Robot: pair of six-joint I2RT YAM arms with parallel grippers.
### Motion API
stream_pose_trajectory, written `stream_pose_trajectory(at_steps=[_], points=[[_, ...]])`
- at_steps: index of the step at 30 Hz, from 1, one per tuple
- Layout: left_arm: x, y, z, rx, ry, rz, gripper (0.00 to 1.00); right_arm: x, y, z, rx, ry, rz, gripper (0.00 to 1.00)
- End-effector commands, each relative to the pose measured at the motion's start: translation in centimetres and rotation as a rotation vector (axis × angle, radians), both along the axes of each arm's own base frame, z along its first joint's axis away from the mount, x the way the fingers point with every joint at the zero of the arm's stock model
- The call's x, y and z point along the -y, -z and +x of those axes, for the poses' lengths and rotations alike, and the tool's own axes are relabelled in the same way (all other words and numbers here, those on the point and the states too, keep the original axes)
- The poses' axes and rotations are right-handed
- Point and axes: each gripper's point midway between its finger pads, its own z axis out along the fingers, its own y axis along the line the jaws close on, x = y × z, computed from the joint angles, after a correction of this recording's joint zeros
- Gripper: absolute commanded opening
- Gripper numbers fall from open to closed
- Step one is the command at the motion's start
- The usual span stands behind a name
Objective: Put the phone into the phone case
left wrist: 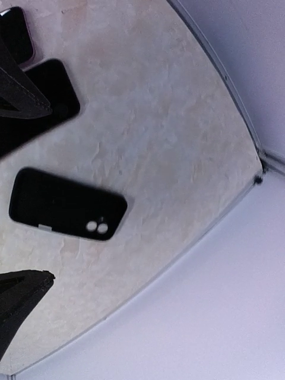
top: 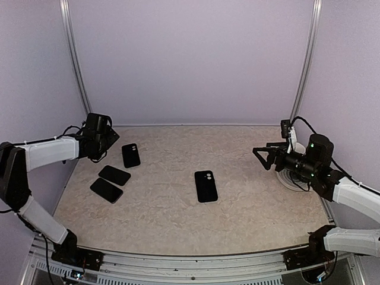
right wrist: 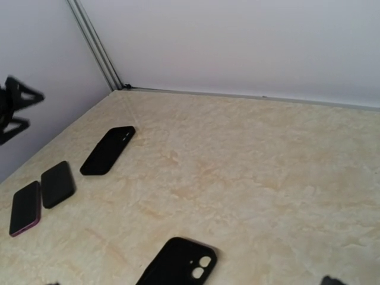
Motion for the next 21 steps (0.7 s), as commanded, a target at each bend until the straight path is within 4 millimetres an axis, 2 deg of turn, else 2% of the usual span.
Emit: stream_pose_trajectory(at_steps=[1,4,6,9,13,21], points=[[-4.9,3.6,-2.4,-0.141,-0.151,0.077,0.90,-0.7,-2.1,0.0,0.069,-0.026,0.006,0.95],[-7.3,7.4,-2.6,-0.261,-0.173,0.038,0.91,-0.5,-2.1,0.0,0.073,-0.017,0.010,0.95],[-7.6,9.5,-2.4,-0.314,-0.156,0.040,0.91,-0.5,-2.1,0.0,0.074,-0.012,0.011,0.95],[-7.8,11.1,-2.4,-0.350,-0.156,0.072,0.91,-0.5,-2.2,0.1,0.072,-0.011,0.010,0.95],[-8.2,12.0,-1.8,-0.367,-0.146,0.084,0.92,-0.7,-2.7,0.3,0.076,-0.022,0.002,0.95],[-7.0,16.1,-1.8,-0.463,-0.063,0.068,0.90,-0.7,-3.0,0.6,0.075,-0.010,-0.011,0.95]])
